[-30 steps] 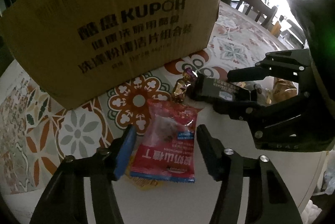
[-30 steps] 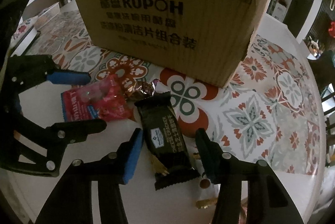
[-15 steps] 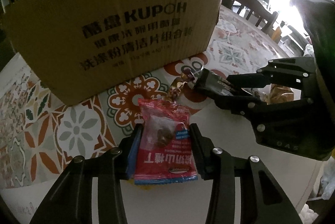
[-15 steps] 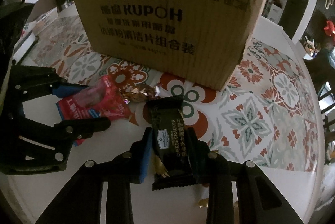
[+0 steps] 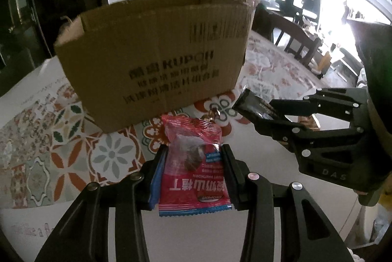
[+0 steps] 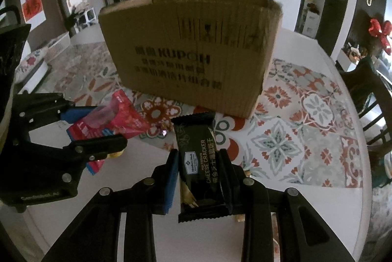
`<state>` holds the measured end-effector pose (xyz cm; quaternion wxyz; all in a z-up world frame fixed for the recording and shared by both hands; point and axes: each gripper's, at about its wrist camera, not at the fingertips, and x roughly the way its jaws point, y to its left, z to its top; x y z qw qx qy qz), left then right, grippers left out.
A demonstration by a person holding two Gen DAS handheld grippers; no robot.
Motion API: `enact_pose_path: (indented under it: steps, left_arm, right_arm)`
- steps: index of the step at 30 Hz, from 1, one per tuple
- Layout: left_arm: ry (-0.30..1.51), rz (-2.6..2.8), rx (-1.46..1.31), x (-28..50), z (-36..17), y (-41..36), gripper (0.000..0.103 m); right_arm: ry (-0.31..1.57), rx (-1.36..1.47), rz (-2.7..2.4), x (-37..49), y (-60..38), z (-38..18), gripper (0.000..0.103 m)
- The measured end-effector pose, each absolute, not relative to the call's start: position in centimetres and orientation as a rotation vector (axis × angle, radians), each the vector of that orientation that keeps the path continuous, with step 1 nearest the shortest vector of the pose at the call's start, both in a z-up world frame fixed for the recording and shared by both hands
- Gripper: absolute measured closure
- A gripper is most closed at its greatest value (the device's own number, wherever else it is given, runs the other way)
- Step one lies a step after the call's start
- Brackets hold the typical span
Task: Organize snacks
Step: 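Carry the pink pack and cheese cracker bar over the box with both tools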
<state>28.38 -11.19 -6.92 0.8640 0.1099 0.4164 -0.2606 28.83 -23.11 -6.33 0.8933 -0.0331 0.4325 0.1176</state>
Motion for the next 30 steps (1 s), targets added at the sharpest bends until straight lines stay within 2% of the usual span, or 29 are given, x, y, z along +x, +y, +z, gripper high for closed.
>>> enact_pose_path:
  steps: [30]
  left_arm:
    - [0.569, -0.483, 0.136, 27.9, 3.9, -7.9, 0.061]
  right_arm:
    - [0.594, 0.008, 0.251, 27.1, -21.4, 4.0, 0.070]
